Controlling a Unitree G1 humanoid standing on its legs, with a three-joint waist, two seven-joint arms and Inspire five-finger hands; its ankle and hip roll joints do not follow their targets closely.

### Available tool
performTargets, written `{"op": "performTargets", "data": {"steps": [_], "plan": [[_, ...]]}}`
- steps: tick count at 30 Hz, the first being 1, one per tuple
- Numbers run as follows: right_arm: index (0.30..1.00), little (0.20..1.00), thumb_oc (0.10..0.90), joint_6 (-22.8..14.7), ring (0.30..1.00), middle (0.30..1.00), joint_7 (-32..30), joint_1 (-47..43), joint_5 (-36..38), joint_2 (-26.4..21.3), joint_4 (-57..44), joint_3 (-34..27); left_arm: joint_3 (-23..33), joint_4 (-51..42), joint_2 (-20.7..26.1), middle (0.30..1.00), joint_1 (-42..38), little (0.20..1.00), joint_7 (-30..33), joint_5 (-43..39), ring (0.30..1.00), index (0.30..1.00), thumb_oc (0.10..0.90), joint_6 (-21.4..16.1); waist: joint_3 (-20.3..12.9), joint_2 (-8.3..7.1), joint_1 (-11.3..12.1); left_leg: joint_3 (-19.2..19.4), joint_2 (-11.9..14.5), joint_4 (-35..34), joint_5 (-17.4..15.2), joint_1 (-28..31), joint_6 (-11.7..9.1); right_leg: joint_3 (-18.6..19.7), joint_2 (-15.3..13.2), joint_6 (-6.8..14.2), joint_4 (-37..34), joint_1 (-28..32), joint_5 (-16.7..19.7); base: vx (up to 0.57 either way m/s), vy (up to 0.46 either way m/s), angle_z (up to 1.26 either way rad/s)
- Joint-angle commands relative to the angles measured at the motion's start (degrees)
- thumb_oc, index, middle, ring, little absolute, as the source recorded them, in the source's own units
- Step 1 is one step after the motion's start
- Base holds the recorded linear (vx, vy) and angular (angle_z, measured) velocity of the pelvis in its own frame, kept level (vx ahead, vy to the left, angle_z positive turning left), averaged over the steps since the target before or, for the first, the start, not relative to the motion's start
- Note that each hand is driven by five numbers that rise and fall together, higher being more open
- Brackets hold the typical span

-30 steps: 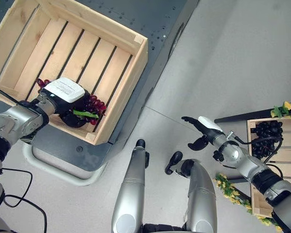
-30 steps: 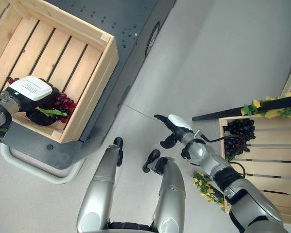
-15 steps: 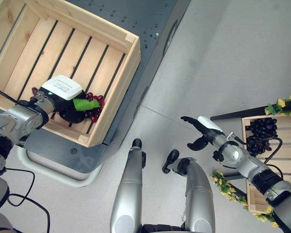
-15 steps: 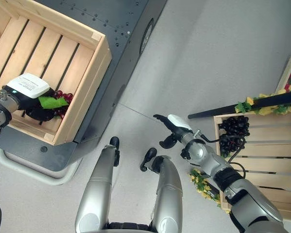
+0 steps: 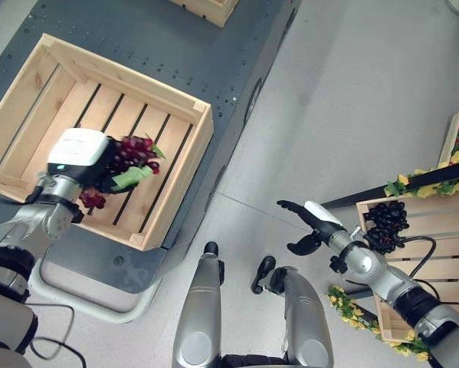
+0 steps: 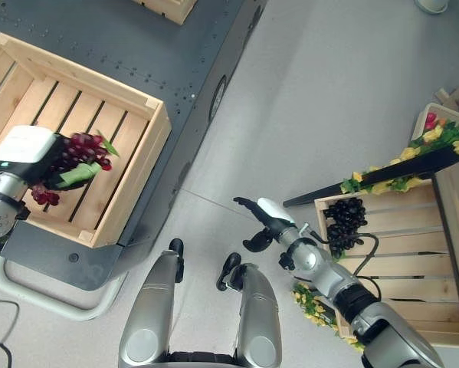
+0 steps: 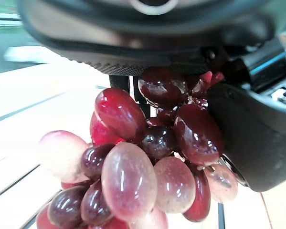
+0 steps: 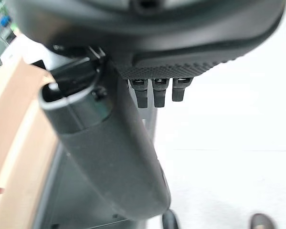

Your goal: Pick up the fruits from the basket on one side to the basket on the other side

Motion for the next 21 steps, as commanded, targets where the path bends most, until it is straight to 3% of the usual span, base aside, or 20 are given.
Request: {"op": "performTargets", "data": {"steps": [1, 8, 9, 15, 17, 18, 21], "plan": [[0.9, 0.9, 0.8, -3.58, 0.9, 0.9, -0.82, -0.34, 1.63, -1.67, -6.41, -6.21, 9.95, -2.33, 1.0, 0.3, -1.22, 0.3, 4.43, -8.16, 0.3, 0.3, 0.4, -4.94, -0.96, 2.9, 1.09, 1.49, -4.67, -13.52, 3.48, 10.2, 2.84, -1.68, 1.14, 0.15, -7.81, 10.03, 2.63, 0.05, -0.015, -0.03], [0.9, 0.9, 0.8, -3.55, 0.9, 0.9, 0.69, 2.31, 0.72, -2.95, -12.1, -6.05, 17.64, -4.43, 0.09, 0.3, 3.58, 0.3, 2.87, -19.29, 0.3, 0.3, 0.4, -3.2, -5.97, 4.11, 0.79, 1.3, -5.31, -20.43, 4.43, 16.66, 2.29, -1.34, 2.76, 1.37, -17.81, 16.97, 5.05, 0.08, -0.035, -0.04], [0.9, 0.9, 0.8, -3.51, 0.9, 0.9, 0.64, 2.89, 0.82, -2.98, -13.15, -6.08, 19.7, -5.7, -0.58, 0.3, 5.0, 0.3, -0.89, -26.11, 0.3, 0.3, 0.4, -2.95, -7.34, 4.42, 0.86, 0.98, -5.57, -22.04, 4.44, 18.41, 2.28, -1.18, 3.16, 1.71, -20.11, 18.8, 5.59, 0.09, -0.053, -0.09], [0.9, 0.9, 0.8, -5.04, 0.9, 0.9, 3.05, 4.25, -0.88, -3.03, -16.57, -7.59, 25.45, -11.87, -4.53, 0.3, 10.53, 0.3, -9.78, -38.92, 0.3, 0.3, 0.4, -2.75, -12.68, 5.21, 0.78, -0.48, -6.04, -26.92, 5.61, 22.74, 2.27, 0.17, 4.17, 2.78, -26.59, 23.1, 8.2, 0.08, -0.048, -0.07], [0.9, 0.9, 0.8, -4.34, 0.9, 0.9, 5.37, 3.72, -1.53, -3.8, -18.46, -7.6, 26.39, -13.22, -5.07, 0.3, 10.77, 0.3, -13.04, -43.72, 0.3, 0.3, 0.4, -1.16, -15.27, 5.67, 0.58, -0.41, -6.09, -28.75, 6.07, 24.19, 2.29, 0.7, 4.16, 3.31, -28.65, 24.34, 9.23, 0.07, -0.044, -0.04], [0.9, 0.9, 0.8, -2.87, 0.9, 0.9, 7.36, 3.6, 0.91, -4.97, -20.51, -7.77, 26.92, -13.76, -5.33, 0.3, 10.24, 0.3, -16.02, -48.47, 0.3, 0.3, 0.4, 0.2, -17.31, 5.99, 0.35, -0.38, -6.03, -30.27, 6.44, 25.46, 2.24, 0.97, 4.16, 3.69, -30.54, 25.52, 10.17, 0.06, -0.046, -0.05], [0.9, 0.9, 0.8, -1.91, 0.9, 0.9, 9.41, 3.78, 6.22, -5.48, -22.08, -8.73, 27.52, -15.25, -6.05, 0.3, 10.19, 0.3, -18.26, -53.99, 0.3, 0.3, 0.4, 1.0, -19.31, 6.21, 0.01, -0.26, -5.85, -32.27, 6.85, 27.11, 2.15, 1.59, 4.4, 3.97, -32.99, 26.93, 11.35, 0.04, -0.066, -0.05]]}}
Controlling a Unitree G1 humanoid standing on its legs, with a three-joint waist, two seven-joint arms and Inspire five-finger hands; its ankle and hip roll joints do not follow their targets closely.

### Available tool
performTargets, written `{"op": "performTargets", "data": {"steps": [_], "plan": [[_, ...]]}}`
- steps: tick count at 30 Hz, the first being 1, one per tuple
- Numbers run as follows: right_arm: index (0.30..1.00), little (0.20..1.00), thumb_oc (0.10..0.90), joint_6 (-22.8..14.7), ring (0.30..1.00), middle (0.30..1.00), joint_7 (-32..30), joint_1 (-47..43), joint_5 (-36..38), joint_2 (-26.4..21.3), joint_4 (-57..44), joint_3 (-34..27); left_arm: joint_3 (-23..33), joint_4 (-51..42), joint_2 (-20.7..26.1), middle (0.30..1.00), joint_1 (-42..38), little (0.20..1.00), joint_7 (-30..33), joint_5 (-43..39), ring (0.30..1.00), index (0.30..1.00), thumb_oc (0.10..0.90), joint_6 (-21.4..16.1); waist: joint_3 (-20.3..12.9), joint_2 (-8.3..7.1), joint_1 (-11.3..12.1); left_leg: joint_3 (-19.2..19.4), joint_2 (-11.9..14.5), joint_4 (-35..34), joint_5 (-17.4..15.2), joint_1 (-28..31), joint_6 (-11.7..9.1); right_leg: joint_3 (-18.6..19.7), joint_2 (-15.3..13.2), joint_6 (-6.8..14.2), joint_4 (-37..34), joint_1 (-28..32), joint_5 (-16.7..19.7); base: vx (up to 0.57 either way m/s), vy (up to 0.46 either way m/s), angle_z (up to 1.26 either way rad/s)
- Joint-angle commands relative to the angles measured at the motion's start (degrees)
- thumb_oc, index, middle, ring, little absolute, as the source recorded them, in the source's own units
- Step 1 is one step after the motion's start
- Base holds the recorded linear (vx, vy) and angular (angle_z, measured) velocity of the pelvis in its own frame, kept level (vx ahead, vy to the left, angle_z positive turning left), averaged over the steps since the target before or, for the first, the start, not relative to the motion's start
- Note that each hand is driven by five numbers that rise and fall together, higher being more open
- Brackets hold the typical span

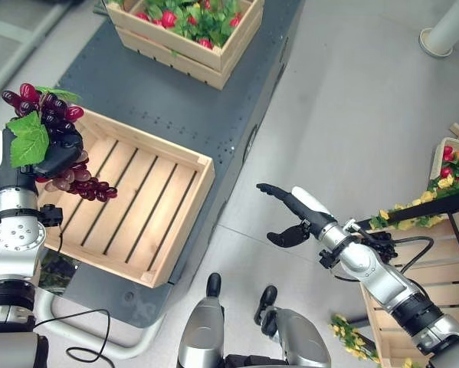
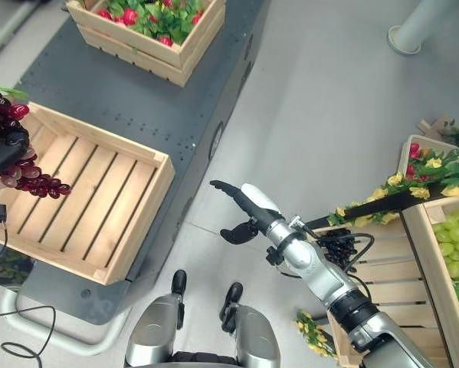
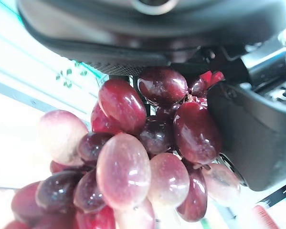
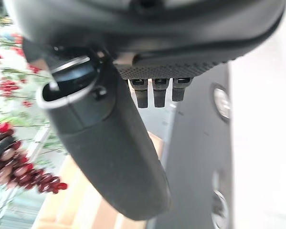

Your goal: Pick up the fruits from the basket on one side to the basket on the other side

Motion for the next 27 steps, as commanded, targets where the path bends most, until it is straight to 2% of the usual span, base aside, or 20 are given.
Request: {"op": "performTargets", "data": {"steps": [1, 3, 5, 9, 10, 11, 13, 14, 16, 19, 22, 27], "plan": [[0.9, 0.9, 0.8, -1.62, 0.9, 0.9, 3.94, 1.54, 11.08, -1.41, -2.21, -1.39, 3.51, -3.27, -1.19, 0.3, -0.77, 0.3, -1.83, -12.62, 0.3, 0.3, 0.4, -2.99, -17.98, 3.19, -0.78, -1.91, -4.78, -3.18, -1.8, -0.05, 1.11, 1.43, 0.29, 0.69, -3.35, 1.34, 1.04, 0.03, -0.102, -0.07], [0.9, 0.9, 0.8, -0.75, 0.9, 0.9, 6.93, 1.25, 19.92, 0.87, -1.68, -2.56, 3.55, -5.35, -2.95, 0.3, -1.77, 0.3, -3.43, -17.29, 0.3, 0.3, 0.4, -2.38, -19.46, 3.43, -1.15, -1.92, -4.63, -5.17, -1.23, 1.29, 0.87, 2.0, 0.72, 0.65, -5.42, 2.39, 2.03, -0.01, -0.096, -0.03], [0.9, 0.9, 0.8, 0.15, 0.9, 0.9, 8.47, 0.65, 24.06, 2.94, -0.93, -2.96, 2.86, -6.02, -3.87, 0.3, -3.27, 0.3, -4.19, -18.63, 0.3, 0.3, 0.4, -1.51, -20.23, 3.59, -1.33, -1.91, -4.57, -6.48, -0.76, 2.01, 0.71, 2.23, 0.99, 0.61, -6.61, 2.97, 2.57, -0.01, -0.069, -0.04], [0.9, 0.9, 0.8, 5.66, 0.9, 0.9, 12.79, -2.13, 34.81, 7.81, 1.08, -2.63, -0.52, -6.37, -4.94, 0.3, -8.64, 0.3, -6.08, -21.62, 0.3, 0.3, 0.4, -1.31, -21.75, 3.91, -1.47, -2.34, -4.53, -9.28, 0.45, 3.07, 0.16, 2.26, 1.6, 0.5, -9.38, 4.16, 3.8, -0.02, -0.095, -0.18], [0.9, 0.9, 0.8, 7.42, 0.9, 0.9, 12.89, -3.35, 37.47, 9.06, 1.94, -2.15, -2.27, -6.44, -5.24, 0.3, -10.91, 0.3, -6.46, -21.79, 0.3, 0.3, 0.4, -1.51, -22.28, 3.94, -1.5, -2.63, -4.63, -9.54, 0.6, 2.93, -0.06, 2.12, 1.76, 0.54, -10.4, 4.47, 4.39, -0.03, -0.099, -0.06], [0.9, 0.9, 0.8, 7.66, 0.9, 0.9, 12.86, -4.3, 38.71, 9.63, 2.56, -2.0, -3.3, -6.46, -5.35, 0.3, -12.3, 0.3, -6.89, -22.05, 0.3, 0.3, 0.4, -1.6, -22.52, 3.91, -1.47, -2.77, -4.68, -9.54, 0.62, 2.73, -0.18, 2.05, 1.87, 0.54, -11.14, 4.65, 4.83, -0.05, -0.121, 0.0], [0.9, 0.9, 0.8, 11.65, 0.9, 0.9, 12.62, -8.06, 48.24, 12.6, 3.44, -1.94, -6.65, -7.06, -6.37, 0.3, -16.66, 0.3, -6.75, -22.84, 0.3, 0.3, 0.4, -2.08, -23.28, 3.94, -1.57, -3.32, -4.99, -9.54, 0.73, 2.03, -0.35, 2.06, 2.15, 0.5, -11.59, 4.24, 5.24, -0.06, -0.107, 0.03], [0.9, 0.9, 0.8, 11.65, 0.9, 0.9, 12.45, -8.35, 48.65, 12.91, 3.56, -2.07, -7.0, -7.02, -6.41, 0.3, -17.14, 0.3, -6.88, -22.95, 0.3, 0.3, 0.4, -2.31, -23.32, 3.85, -1.51, -3.35, -5.02, -9.54, 0.74, 1.93, -0.37, 2.09, 2.17, 0.49, -11.59, 4.14, 5.25, -0.04, -0.079, 0.02], [0.9, 0.9, 0.8, 15.54, 0.9, 0.9, 12.43, -12.21, 53.98, 15.78, 4.31, -2.64, -9.58, -7.67, -8.42, 0.3, -20.51, 0.3, -6.75, -23.19, 0.3, 0.3, 0.4, -2.36, -23.86, 3.84, -1.74, -3.48, -5.22, -9.54, 0.58, 1.81, -0.18, 2.38, 2.31, 0.33, -11.59, 3.79, 5.32, -0.03, -0.069, -0.06], [0.9, 0.9, 0.8, 17.2, 0.9, 0.9, 12.52, -15.71, 56.59, 17.99, 4.31, -2.08, -11.89, -8.89, -10.67, 0.3, -22.52, 0.3, -6.32, -22.35, 0.3, 0.3, 0.4, -1.82, -24.31, 3.61, -1.97, -3.09, -5.19, -9.54, 0.28, 2.12, 0.01, 2.64, 2.4, 0.16, -11.59, 3.74, 5.36, 0.0, -0.058, -0.18], [0.9, 0.9, 0.8, 20.74, 0.9, 0.9, 10.63, -20.42, 61.37, 19.58, 3.32, -1.65, -14.31, -10.23, -13.17, 0.3, -24.22, 0.3, -7.02, -21.31, 0.3, 0.3, 0.4, -0.78, -25.02, 3.28, -2.5, -2.55, -5.14, -9.54, 0.04, 2.65, 0.06, 3.51, 2.78, -0.16, -11.59, 3.8, 5.32, 0.02, -0.039, -0.21], [0.9, 0.9, 0.8, 21.4, 0.9, 0.9, 6.2, -26.32, 58.59, 19.4, 5.53, -0.42, -18.22, -9.5, -15.3, 0.3, -27.54, 0.3, -6.1, -16.33, 0.3, 0.3, 0.4, 0.77, -26.0, 2.85, -3.46, -1.41, -4.74, -9.54, -0.13, 3.5, -0.08, 4.41, 3.09, -0.45, -11.59, 4.18, 5.36, 0.03, -0.017, -0.14]]}}
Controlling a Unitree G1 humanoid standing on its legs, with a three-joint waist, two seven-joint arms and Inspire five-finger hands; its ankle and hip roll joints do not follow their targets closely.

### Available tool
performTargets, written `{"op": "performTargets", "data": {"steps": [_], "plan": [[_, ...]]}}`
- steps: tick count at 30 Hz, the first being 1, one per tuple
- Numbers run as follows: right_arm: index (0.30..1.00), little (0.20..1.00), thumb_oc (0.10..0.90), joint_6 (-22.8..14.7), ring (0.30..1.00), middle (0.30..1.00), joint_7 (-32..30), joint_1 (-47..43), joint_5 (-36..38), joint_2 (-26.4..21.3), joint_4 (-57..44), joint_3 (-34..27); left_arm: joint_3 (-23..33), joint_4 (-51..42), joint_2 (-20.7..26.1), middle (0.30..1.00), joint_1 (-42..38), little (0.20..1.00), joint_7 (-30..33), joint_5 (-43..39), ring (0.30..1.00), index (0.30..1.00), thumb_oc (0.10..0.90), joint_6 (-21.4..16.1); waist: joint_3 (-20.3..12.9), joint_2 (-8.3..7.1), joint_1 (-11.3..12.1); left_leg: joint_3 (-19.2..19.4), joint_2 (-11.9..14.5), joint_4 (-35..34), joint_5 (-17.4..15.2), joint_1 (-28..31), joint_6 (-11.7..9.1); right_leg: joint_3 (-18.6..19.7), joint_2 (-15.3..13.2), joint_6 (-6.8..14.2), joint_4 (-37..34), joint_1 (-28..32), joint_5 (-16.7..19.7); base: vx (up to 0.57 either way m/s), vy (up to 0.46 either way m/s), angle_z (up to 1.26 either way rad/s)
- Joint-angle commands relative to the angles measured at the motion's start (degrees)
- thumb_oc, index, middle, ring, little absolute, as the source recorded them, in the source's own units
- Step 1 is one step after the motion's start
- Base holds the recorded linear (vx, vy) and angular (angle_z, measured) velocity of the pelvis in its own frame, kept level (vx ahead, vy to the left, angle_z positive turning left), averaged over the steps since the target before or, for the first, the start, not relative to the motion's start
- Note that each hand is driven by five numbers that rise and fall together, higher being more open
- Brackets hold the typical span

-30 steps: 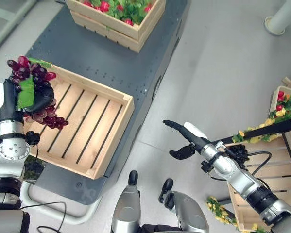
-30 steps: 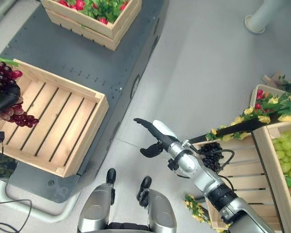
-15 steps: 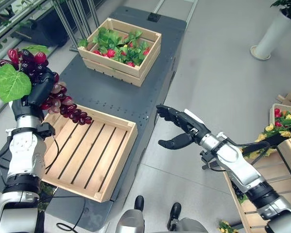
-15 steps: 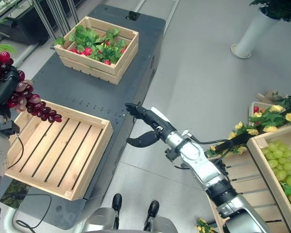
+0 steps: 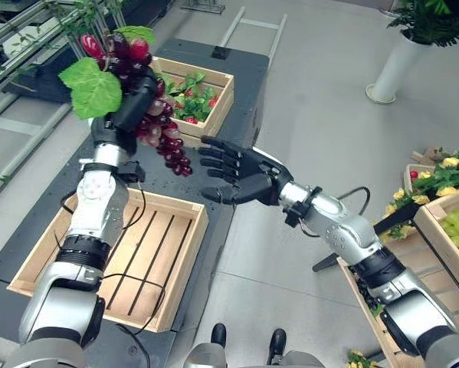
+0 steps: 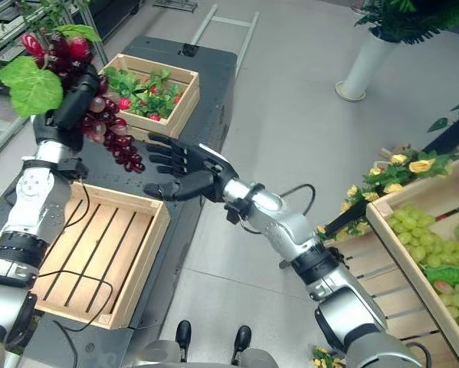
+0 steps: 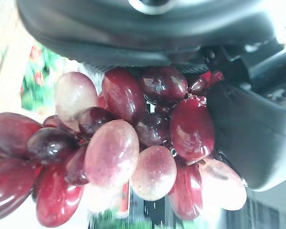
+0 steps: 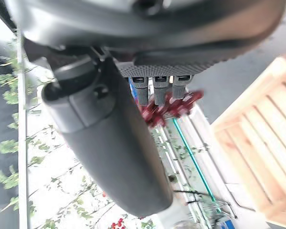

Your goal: Pick up the fruits from the basket on one side to the basket on the other side

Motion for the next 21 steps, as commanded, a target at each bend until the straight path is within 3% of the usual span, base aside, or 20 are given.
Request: {"op": "performTargets", "data": {"steps": [1, 8, 21], "plan": [[0.9, 0.9, 0.8, -3.43, 0.9, 0.9, -4.54, -3.94, 2.7, 1.46, 2.37, 0.96, -2.81, 0.85, 0.04, 0.3, -9.91, 0.3, 1.09, 3.97, 0.3, 0.3, 0.4, -3.8, -13.09, 2.23, -0.35, -1.38, -3.76, -0.72, -2.89, -2.25, -0.41, -0.68, 1.47, -1.37, 0.09, 0.17, -1.6, 0.02, -0.014, -0.21], [0.9, 0.9, 0.8, -3.0, 0.9, 0.9, -11.31, -9.37, 0.19, 2.2, 6.45, 0.78, -7.56, 1.95, -3.95, 0.3, -13.5, 0.3, 1.25, 7.19, 0.3, 0.3, 0.4, -3.39, -13.46, 2.09, -1.44, -0.24, -3.56, -0.72, -3.33, -1.34, -0.29, 0.27, 1.85, -1.81, 0.09, 0.57, -1.74, 0.0, -0.002, -0.05], [0.9, 0.9, 0.8, -1.54, 0.9, 0.9, -15.75, -13.69, -1.54, 2.6, 13.12, 2.55, -12.17, 1.71, -7.41, 0.3, -16.97, 0.3, -0.43, 6.48, 0.3, 0.3, 0.4, -4.36, -14.21, 2.02, -1.93, 0.91, -3.43, -0.72, -3.28, -0.88, -0.41, 0.47, 1.81, -1.9, 0.09, 0.85, -1.78, 0.0, 0.002, -0.01]]}}
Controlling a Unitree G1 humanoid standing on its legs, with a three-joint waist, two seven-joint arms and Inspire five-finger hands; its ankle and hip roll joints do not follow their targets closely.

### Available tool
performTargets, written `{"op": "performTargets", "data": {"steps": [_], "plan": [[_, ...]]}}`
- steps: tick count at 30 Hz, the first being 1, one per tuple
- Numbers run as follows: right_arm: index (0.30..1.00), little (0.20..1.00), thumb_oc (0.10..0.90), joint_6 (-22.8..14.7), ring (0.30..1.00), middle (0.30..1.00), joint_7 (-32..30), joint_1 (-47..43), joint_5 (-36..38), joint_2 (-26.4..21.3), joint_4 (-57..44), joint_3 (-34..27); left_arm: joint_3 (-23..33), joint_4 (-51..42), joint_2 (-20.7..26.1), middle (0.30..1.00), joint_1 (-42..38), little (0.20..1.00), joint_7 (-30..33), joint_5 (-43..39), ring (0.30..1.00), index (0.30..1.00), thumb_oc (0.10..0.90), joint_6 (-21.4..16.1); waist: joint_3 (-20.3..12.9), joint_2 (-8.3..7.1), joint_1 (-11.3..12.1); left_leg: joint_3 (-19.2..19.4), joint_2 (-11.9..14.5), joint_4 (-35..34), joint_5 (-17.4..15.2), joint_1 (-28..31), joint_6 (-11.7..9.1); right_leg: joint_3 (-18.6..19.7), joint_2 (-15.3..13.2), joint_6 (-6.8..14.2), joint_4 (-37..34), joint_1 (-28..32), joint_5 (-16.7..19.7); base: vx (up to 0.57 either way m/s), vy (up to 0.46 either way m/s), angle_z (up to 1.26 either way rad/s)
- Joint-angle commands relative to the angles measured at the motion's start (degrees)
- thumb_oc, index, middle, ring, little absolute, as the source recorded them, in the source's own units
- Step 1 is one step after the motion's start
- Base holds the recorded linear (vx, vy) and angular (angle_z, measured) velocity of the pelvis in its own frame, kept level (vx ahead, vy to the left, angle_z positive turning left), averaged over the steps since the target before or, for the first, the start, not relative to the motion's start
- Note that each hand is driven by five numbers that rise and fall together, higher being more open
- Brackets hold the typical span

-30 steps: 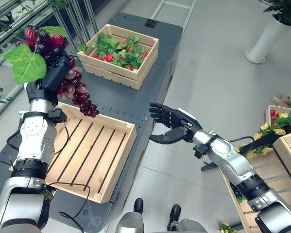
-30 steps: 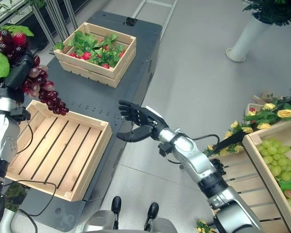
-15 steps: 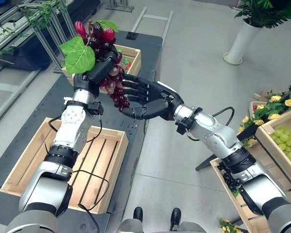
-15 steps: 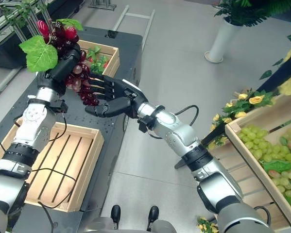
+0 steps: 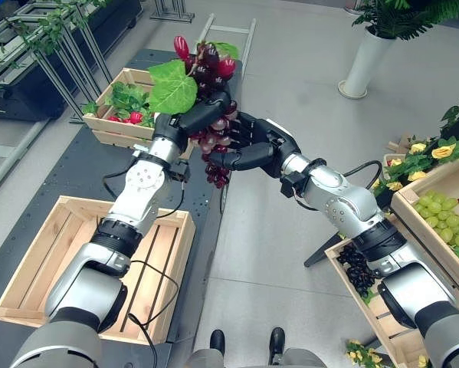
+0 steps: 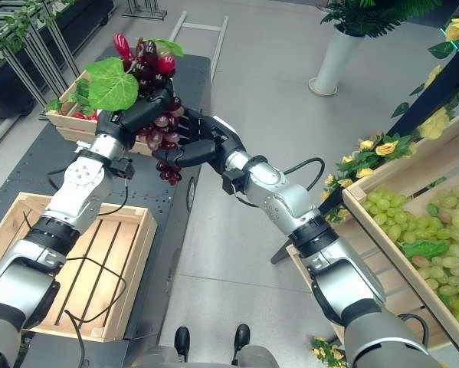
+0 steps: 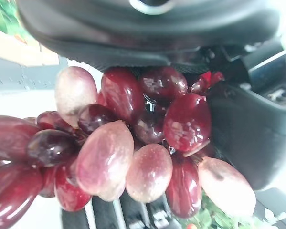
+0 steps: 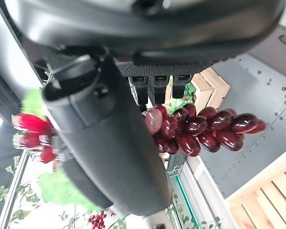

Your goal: Pick up the fruits from the basket on one side to the basket on the other side

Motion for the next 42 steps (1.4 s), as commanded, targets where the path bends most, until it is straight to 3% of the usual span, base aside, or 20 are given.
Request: {"op": "performTargets", "data": {"steps": [1, 12, 16, 20, 35, 36, 37, 42], "plan": [[0.9, 0.9, 0.8, -3.89, 0.9, 0.9, -3.02, -5.88, -0.93, 4.47, 5.79, 1.06, -1.7, 1.64, -3.16, 0.3, -9.88, 0.3, 0.97, -0.66, 0.3, 0.3, 0.4, -6.44, -13.98, 2.09, 0.96, -0.67, -3.54, -0.41, -3.29, -1.85, -0.4, -1.02, 1.73, -1.89, 0.09, 0.7, -2.22, 0.0, 0.0, 0.0], [0.9, 0.9, 0.8, -4.47, 0.9, 0.9, -3.74, -7.14, 3.33, 6.38, 10.73, 0.85, -2.72, 1.27, -4.18, 0.3, -11.21, 0.3, -0.04, -3.84, 0.3, 0.3, 0.4, -5.56, -13.76, 2.37, 1.51, -1.27, -3.79, -0.41, -3.51, -1.64, -0.18, -1.24, 1.5, -1.97, 0.09, 1.03, -2.38, 0.0, 0.0, 0.0], [0.9, 0.9, 0.8, -8.51, 0.9, 0.9, -3.91, -6.99, 7.4, 8.36, 10.32, 0.18, -3.02, 0.02, -4.59, 0.3, -10.53, 0.3, -1.2, -3.28, 0.3, 0.3, 0.4, -4.71, -13.8, 2.48, 1.85, -1.6, -3.78, -0.41, -3.58, -1.49, -0.16, -1.38, 1.47, -2.02, 0.09, 1.24, -2.44, 0.0, 0.0, 0.0], [0.9, 0.9, 0.8, -13.52, 0.9, 0.9, -6.31, -7.13, 6.57, 10.35, 8.5, -1.06, -3.81, -0.15, -5.06, 0.3, -9.86, 0.3, -1.36, -2.02, 0.3, 0.3, 0.4, -3.03, -13.75, 2.65, 2.1, -1.79, -3.8, -0.41, -3.58, -1.49, -0.04, -1.36, 1.47, -2.03, 0.09, 1.26, -2.45, 0.0, 0.0, 0.0], [0.9, 0.9, 0.8, -15.68, 0.9, 0.9, -5.75, -6.57, 6.47, 11.09, 5.83, -2.55, -3.5, 3.23, -6.73, 0.3, -5.62, 0.3, -4.01, -1.78, 0.3, 0.3, 0.4, -1.48, -14.07, 2.6, 1.99, -1.52, -3.79, -0.41, -3.64, -1.21, 0.25, -0.71, 1.53, -1.97, 0.09, 1.33, -2.32, 0.0, 0.0, 0.0], [0.855, 0.855, 0.77, -16.26, 0.855, 0.855, -5.91, -6.47, 6.87, 11.15, 5.89, -2.61, -3.51, 3.24, -6.99, 0.3, -5.51, 0.3, -4.06, -1.77, 0.3, 0.3, 0.4, -1.58, -14.11, 2.56, 1.97, -1.39, -3.73, -0.41, -3.64, -1.2, 0.23, -0.76, 1.49, -1.92, 0.09, 1.32, -2.31, 0.0, 0.0, 0.0], [0.3, 0.3, 0.4, -16.73, 0.3, 0.3, -5.9, -6.3, 7.13, 11.27, 6.0, -2.72, -3.5, 3.13, -7.23, 0.3, -5.41, 0.3, -4.06, -1.61, 0.3, 0.3, 0.4, -1.6, -14.14, 2.55, 1.96, -1.36, -3.73, -0.41, -3.67, -1.2, 0.23, -0.7, 1.5, -1.9, 0.09, 1.31, -2.32, 0.0, 0.0, 0.0], [0.3, 0.3, 0.4, -17.13, 0.3, 0.3, -5.91, -6.09, 7.74, 11.35, 6.44, -3.22, -3.66, 2.95, -7.41, 0.3, -5.32, 0.3, -4.26, -1.77, 0.3, 0.3, 0.4, -1.66, -14.01, 2.56, 1.96, -1.3, -3.72, -0.41, -3.8, -1.03, 0.28, -0.67, 1.5, -1.95, 0.09, 1.45, -2.39, 0.0, 0.0, 0.0]]}}
